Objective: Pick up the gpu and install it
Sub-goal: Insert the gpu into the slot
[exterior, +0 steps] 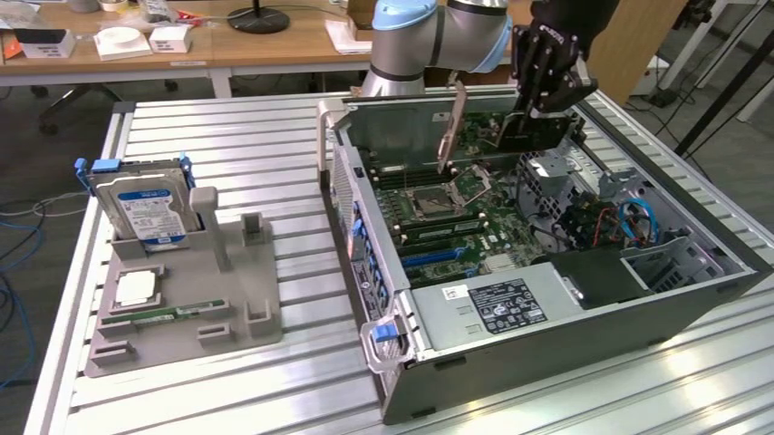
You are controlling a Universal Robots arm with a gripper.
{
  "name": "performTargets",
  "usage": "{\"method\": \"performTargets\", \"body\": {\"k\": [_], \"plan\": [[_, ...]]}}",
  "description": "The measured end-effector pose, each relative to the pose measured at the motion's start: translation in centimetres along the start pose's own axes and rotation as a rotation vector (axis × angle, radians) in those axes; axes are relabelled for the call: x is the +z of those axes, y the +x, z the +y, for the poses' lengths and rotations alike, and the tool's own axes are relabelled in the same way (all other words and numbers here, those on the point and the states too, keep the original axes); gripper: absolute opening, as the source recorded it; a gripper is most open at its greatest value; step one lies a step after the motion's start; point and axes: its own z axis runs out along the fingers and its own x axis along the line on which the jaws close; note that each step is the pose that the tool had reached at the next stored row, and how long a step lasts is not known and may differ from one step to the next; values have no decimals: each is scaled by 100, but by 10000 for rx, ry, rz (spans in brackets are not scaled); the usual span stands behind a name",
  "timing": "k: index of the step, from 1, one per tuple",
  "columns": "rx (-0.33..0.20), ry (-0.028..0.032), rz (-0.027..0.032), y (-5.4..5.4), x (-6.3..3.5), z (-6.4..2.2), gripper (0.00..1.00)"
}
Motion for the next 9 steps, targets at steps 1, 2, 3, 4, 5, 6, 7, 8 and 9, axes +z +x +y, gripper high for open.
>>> {"method": "performTargets", "body": {"k": [1, 2, 3, 4, 5, 6, 7, 8, 9], "plan": [[-17, 1, -1, -1, 4, 2, 26], [-30, 3, -2, -7, 7, 5, 26], [-42, 3, -3, -16, 10, 6, 26], [-52, 3, -3, -27, 13, 8, 26], [-59, 4, -2, -38, 16, 10, 26], [-66, 4, -3, -46, 19, 13, 26], [-73, 5, -3, -55, 22, 16, 26], [-80, 8, -4, -62, 26, 19, 26], [-86, 12, -4, -69, 30, 23, 26]]}}
